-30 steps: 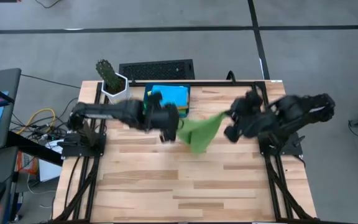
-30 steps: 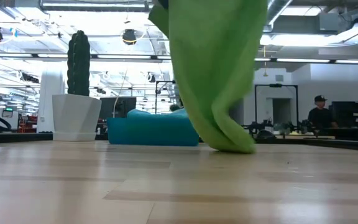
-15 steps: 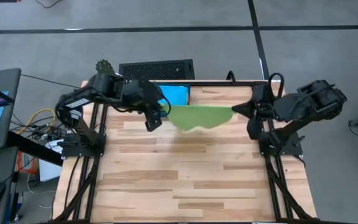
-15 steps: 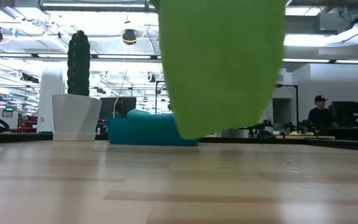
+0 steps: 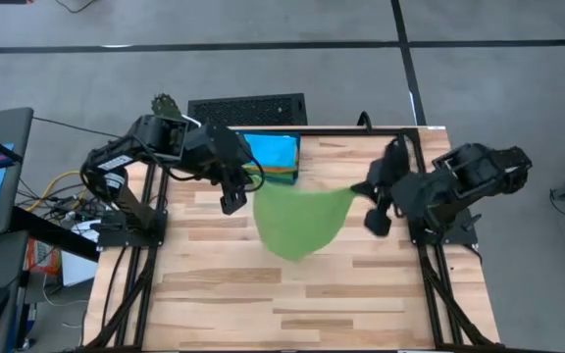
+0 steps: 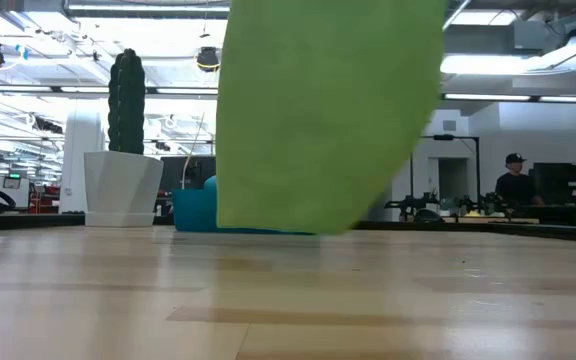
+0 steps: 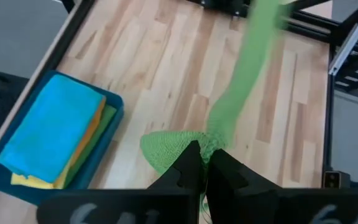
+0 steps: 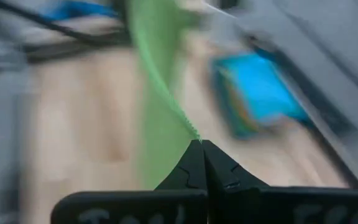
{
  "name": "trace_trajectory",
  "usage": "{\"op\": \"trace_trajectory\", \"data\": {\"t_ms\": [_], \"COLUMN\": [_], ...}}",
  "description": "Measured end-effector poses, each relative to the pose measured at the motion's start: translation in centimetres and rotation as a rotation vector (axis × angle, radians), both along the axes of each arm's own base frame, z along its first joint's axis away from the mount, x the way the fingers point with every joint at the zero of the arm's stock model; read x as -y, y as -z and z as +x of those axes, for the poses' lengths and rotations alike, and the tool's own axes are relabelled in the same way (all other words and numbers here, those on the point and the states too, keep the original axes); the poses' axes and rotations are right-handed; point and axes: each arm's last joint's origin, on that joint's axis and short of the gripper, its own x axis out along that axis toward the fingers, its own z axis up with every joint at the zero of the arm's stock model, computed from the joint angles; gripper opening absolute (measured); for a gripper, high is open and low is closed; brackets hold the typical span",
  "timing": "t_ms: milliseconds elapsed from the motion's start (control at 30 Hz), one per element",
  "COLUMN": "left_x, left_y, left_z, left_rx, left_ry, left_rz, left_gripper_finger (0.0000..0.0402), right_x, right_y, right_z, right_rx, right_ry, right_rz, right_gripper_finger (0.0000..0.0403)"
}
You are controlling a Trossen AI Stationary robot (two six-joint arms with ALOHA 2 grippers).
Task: Fold microfiber towels
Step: Fold the green towel
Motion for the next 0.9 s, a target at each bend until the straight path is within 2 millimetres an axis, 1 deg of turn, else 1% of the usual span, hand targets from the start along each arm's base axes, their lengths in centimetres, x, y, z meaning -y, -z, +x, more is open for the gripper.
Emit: {"op": "trace_trajectory", "data": {"t_ms": [33, 67, 133, 167, 200, 233, 267, 300, 333, 367, 400, 433, 467, 500, 533, 567, 600, 633, 667, 700, 733, 767, 833, 900], "left_x": [-0.1, -0.1, -0.2, -0.2, -0.2, -0.2, -0.2, -0.1, -0.1, -0.2, -0.2, -0.2, -0.2, -0.2, -0.2, -0.2, -0.2, -0.2, -0.2, -0.2, -0.3, -0.3, -0.3, -0.3], "left_y": [0.0, 0.0, 0.0, 0.0, 0.0, 0.0, 0.0, 0.0, 0.0, 0.0, -0.1, -0.1, -0.1, -0.1, -0.1, -0.1, -0.1, -0.1, -0.1, -0.1, -0.1, -0.1, -0.1, -0.1], "left_z": [0.0, 0.0, 0.0, 0.0, 0.0, 0.0, 0.0, 0.0, 0.0, 0.0, 0.1, 0.1, 0.1, 0.1, 0.1, 0.1, 0.1, 0.1, 0.2, 0.2, 0.2, 0.2, 0.2, 0.2], "left_rx": [0.000, 0.000, 0.001, 0.001, 0.003, 0.004, 0.004, 0.004, 0.005, 0.006, 0.010, 0.012, 0.011, 0.012, 0.013, 0.015, 0.017, 0.018, 0.020, 0.024, 0.024, 0.024, 0.024, 0.022], "left_ry": [-0.006, -0.011, -0.017, -0.018, -0.017, -0.013, -0.011, -0.010, -0.010, -0.017, -0.023, -0.027, -0.029, -0.028, -0.025, -0.024, -0.021, -0.021, -0.028, -0.038, -0.046, -0.050, -0.044, -0.036], "left_rz": [0.004, 0.006, 0.002, 0.004, 0.007, 0.010, 0.011, 0.011, 0.012, 0.013, 0.011, 0.008, 0.008, 0.007, 0.007, 0.006, 0.007, 0.009, 0.017, 0.028, 0.037, 0.040, 0.043, 0.049], "left_gripper_finger": [0.0000, 0.0000, 0.0000, 0.0000, 0.0000, 0.0000, 0.0000, 0.0000, 0.0000, 0.0000, 0.0000, 0.0000, 0.0000, 0.0000, 0.0000, 0.0000, 0.0000, 0.0000, 0.0000, 0.0000, 0.0000, 0.0000, 0.0000, 0.0000], "right_x": [0.4, 0.5, -0.2, -1.2, -2.0, -2.2, -1.9, -1.1, -0.1, 0.8, 1.3, 1.0, 0.1, -1.1, -2.0, -2.6, -2.5, -1.7, -0.8, 0.2, 1.0, 1.5, 1.4, 1.0], "right_y": [0.2, 0.0, -0.3, -0.4, -0.4, -0.1, 0.5, 0.5, 0.2, 0.2, 0.4, 0.6, 0.5, 0.5, 0.7, 0.8, 0.7, 0.5, 0.6, 0.7, 0.8, 0.7, 0.8, 0.6], "right_z": [0.0, 0.3, 1.2, 2.0, 2.8, 3.1, 2.8, 2.1, 1.7, 1.6, 1.6, 2.1, 2.9, 3.7, 4.4, 4.6, 4.6, 4.0, 3.2, 2.7, 2.7, 3.0, 3.5, 4.0], "right_rx": [-0.013, -0.012, -0.026, 0.001, 0.034, 0.020, -0.038, -0.060, -0.021, -0.011, -0.045, -0.070, -0.067, -0.054, -0.050, -0.043, -0.023, -0.015, -0.037, -0.042, -0.037, -0.038, -0.067, -0.052], "right_ry": [0.048, 0.011, -0.265, -0.380, -0.436, -0.408, -0.322, -0.179, -0.004, 0.108, 0.110, 0.006, -0.157, -0.305, -0.405, -0.453, -0.403, -0.263, -0.082, 0.089, 0.199, 0.214, 0.081, -0.059], "right_rz": [0.011, 0.075, 0.263, 0.303, 0.286, 0.222, 0.131, 0.035, -0.020, -0.029, 0.008, 0.097, 0.204, 0.267, 0.267, 0.213, 0.109, -0.020, -0.148, -0.228, -0.245, -0.210, -0.077, 0.008], "right_gripper_finger": [0.0003, 0.0003, 0.0003, 0.0003, 0.0003, 0.0003, 0.0003, 0.0003, 0.0003, 0.0003, 0.0003, 0.0003, 0.0003, 0.0003, 0.0003, 0.0003, 0.0003, 0.0003, 0.0003, 0.0004, 0.0004, 0.0005, 0.0004, 0.0003]}}
